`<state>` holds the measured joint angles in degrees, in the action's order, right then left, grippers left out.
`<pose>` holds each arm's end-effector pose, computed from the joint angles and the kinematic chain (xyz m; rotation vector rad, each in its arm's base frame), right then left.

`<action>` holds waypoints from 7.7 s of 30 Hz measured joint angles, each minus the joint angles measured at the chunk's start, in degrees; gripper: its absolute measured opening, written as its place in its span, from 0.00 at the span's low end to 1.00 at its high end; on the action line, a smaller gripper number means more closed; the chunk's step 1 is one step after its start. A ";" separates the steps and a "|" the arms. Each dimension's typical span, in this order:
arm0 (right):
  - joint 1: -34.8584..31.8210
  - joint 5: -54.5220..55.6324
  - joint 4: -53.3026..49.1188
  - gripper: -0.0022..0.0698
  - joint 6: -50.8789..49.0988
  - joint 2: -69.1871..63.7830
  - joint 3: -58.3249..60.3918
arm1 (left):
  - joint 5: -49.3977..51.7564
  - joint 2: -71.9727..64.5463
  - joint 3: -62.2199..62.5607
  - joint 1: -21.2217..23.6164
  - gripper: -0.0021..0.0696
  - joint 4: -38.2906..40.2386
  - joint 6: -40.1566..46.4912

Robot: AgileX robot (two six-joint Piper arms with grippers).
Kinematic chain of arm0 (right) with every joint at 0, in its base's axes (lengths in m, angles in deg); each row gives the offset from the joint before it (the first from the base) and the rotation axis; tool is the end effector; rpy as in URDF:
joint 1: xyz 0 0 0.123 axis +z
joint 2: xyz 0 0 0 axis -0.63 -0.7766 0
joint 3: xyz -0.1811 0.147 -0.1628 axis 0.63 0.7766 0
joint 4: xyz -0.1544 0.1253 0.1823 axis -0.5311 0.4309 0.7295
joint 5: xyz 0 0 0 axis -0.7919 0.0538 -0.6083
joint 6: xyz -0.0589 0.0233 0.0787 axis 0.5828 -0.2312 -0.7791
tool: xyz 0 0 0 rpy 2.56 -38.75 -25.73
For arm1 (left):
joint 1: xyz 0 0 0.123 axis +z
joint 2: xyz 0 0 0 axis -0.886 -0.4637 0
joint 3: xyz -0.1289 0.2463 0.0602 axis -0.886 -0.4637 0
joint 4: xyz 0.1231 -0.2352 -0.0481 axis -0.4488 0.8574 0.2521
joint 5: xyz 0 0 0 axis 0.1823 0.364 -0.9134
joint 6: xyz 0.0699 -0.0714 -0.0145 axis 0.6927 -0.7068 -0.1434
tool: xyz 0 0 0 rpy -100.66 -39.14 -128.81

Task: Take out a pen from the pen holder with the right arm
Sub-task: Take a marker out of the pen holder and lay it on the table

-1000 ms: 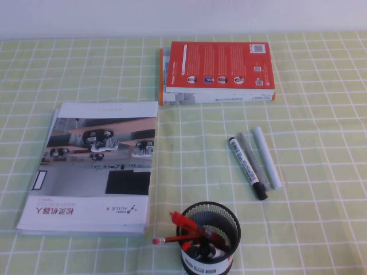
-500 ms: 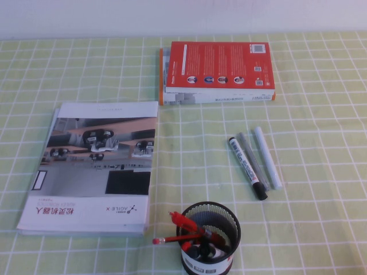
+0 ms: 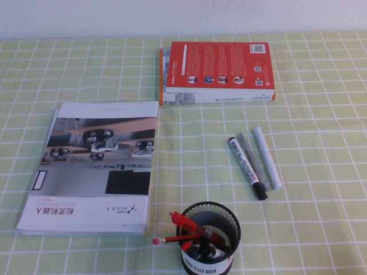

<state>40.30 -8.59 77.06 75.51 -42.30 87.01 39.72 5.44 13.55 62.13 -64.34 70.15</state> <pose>0.0813 0.0107 0.1696 0.0918 1.8587 0.2256 0.0804 -0.0046 0.1670 0.0648 1.8762 -0.0183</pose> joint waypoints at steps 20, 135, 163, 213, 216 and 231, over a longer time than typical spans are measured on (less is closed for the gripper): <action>0.00 14.51 20.35 0.01 0.00 0.00 0.00 | 0.00 -0.07 0.00 0.00 0.02 0.00 0.00; 64.40 36.12 18.14 0.46 37.42 -68.09 -28.01 | 0.00 -0.07 0.00 0.00 0.02 0.00 0.00; 64.40 39.01 18.47 0.46 37.52 -71.33 -28.01 | 0.00 -0.07 0.00 0.00 0.02 0.00 0.00; 64.40 37.61 18.33 0.43 37.42 -75.42 -29.92 | 0.00 -0.07 0.00 0.00 0.02 0.00 0.00; 64.40 37.57 18.20 0.43 37.42 -75.42 -29.92 | 0.00 -0.07 0.00 0.00 0.02 0.00 0.00; 64.40 35.85 16.96 0.43 37.42 -75.42 -31.54 | 0.00 -0.07 0.00 0.00 0.02 0.00 0.00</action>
<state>104.70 27.26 94.02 112.93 -117.72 55.47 39.72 5.37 13.55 62.13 -64.34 70.15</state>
